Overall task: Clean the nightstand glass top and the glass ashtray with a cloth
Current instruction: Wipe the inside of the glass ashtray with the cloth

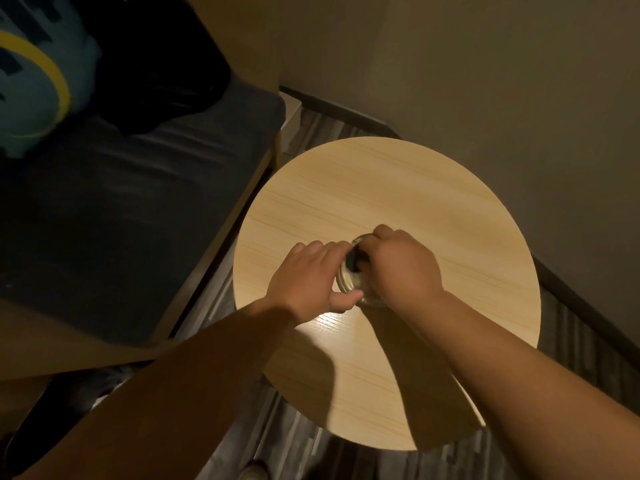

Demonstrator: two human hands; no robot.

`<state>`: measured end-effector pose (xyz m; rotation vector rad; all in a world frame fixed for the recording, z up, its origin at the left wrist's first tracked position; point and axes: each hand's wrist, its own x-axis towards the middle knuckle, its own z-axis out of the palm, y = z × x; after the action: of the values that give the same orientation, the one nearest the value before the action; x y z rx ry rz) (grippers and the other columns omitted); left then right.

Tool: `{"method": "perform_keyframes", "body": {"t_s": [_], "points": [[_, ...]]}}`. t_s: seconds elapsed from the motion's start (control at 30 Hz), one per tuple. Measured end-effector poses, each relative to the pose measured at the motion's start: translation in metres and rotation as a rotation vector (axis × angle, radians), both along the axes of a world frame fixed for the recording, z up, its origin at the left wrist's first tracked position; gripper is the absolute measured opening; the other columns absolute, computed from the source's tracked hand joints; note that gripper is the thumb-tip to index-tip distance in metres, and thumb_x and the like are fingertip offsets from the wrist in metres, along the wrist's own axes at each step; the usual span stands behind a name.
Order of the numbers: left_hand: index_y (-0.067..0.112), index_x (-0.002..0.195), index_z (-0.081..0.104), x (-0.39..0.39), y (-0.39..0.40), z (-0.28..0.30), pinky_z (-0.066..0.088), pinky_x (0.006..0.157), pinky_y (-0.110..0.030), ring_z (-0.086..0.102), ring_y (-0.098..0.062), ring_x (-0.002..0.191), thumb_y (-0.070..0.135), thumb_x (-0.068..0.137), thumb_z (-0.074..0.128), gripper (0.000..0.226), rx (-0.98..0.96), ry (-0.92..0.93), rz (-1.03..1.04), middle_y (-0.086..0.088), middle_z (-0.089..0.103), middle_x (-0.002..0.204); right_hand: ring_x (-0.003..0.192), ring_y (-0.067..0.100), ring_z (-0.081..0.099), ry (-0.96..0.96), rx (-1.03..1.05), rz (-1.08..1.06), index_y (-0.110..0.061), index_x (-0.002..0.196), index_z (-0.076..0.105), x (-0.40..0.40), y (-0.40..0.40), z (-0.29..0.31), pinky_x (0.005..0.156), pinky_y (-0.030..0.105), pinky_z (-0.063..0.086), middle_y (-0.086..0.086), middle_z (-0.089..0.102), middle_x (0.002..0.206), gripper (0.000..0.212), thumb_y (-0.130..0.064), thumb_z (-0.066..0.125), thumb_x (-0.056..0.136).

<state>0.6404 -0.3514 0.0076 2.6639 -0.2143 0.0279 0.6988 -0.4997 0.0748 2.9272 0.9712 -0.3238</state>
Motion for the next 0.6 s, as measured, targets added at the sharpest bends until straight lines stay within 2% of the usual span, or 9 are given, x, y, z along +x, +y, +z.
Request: {"method": "perform_keyframes", "body": {"t_s": [0.1, 0.17, 0.3, 0.37, 0.47, 0.6], "points": [[0.021, 0.127, 0.04, 0.0, 0.0, 0.0, 0.035, 0.085, -0.034, 0.049, -0.017, 0.097, 0.066, 0.073, 0.048, 0.07, -0.002, 0.022, 0.004, 0.005, 0.058, 0.111, 0.082, 0.023, 0.049, -0.064, -0.12, -0.058, -0.018, 0.108, 0.063, 0.003, -0.013, 0.003, 0.057, 0.031, 0.041, 0.001, 0.053, 0.101, 0.025, -0.029, 0.058, 0.086], [0.02, 0.129, 0.039, 0.001, 0.0, 0.0, 0.035, 0.087, -0.035, 0.05, -0.017, 0.099, 0.067, 0.073, 0.046, 0.074, 0.011, 0.024, 0.002, 0.004, 0.059, 0.114, 0.077, 0.02, 0.045, -0.009, -0.165, -0.03, -0.02, 0.107, 0.064, -0.002, -0.023, 0.004, 0.06, 0.033, 0.047, 0.0, 0.052, 0.099, 0.022, -0.03, 0.056, 0.089], [0.019, 0.126, 0.042, 0.002, -0.001, 0.0, 0.037, 0.084, -0.036, 0.052, -0.019, 0.095, 0.064, 0.073, 0.049, 0.07, 0.017, 0.003, 0.004, 0.003, 0.06, 0.107, 0.082, 0.024, 0.056, 0.157, -0.042, 0.026, -0.024, 0.102, 0.067, -0.009, -0.015, 0.006, 0.059, 0.03, 0.043, -0.001, 0.054, 0.095, 0.02, -0.031, 0.056, 0.087], [0.022, 0.12, 0.043, 0.001, -0.001, 0.0, 0.035, 0.081, -0.034, 0.051, -0.018, 0.091, 0.063, 0.072, 0.051, 0.063, 0.001, -0.013, 0.014, 0.006, 0.059, 0.101, 0.088, 0.024, 0.056, 0.117, 0.009, 0.024, -0.024, 0.1, 0.066, -0.004, -0.003, 0.006, 0.06, 0.029, 0.042, -0.002, 0.055, 0.098, 0.02, -0.031, 0.06, 0.082], [0.024, 0.121, 0.041, 0.001, -0.002, -0.001, 0.034, 0.081, -0.032, 0.05, -0.016, 0.091, 0.065, 0.072, 0.049, 0.064, -0.014, -0.011, 0.018, 0.008, 0.058, 0.103, 0.094, 0.023, 0.05, -0.016, -0.072, -0.015, -0.021, 0.109, 0.062, 0.004, 0.002, 0.009, 0.059, 0.031, 0.033, -0.001, 0.054, 0.104, 0.029, -0.032, 0.058, 0.083], [0.021, 0.127, 0.037, 0.001, -0.001, -0.004, 0.036, 0.086, -0.035, 0.051, -0.018, 0.098, 0.067, 0.073, 0.047, 0.072, 0.024, -0.005, 0.02, 0.004, 0.059, 0.11, 0.095, 0.022, 0.048, -0.01, -0.185, -0.024, -0.02, 0.108, 0.065, -0.007, -0.022, 0.012, 0.06, 0.032, 0.036, 0.0, 0.055, 0.106, 0.022, -0.023, 0.057, 0.088]]}}
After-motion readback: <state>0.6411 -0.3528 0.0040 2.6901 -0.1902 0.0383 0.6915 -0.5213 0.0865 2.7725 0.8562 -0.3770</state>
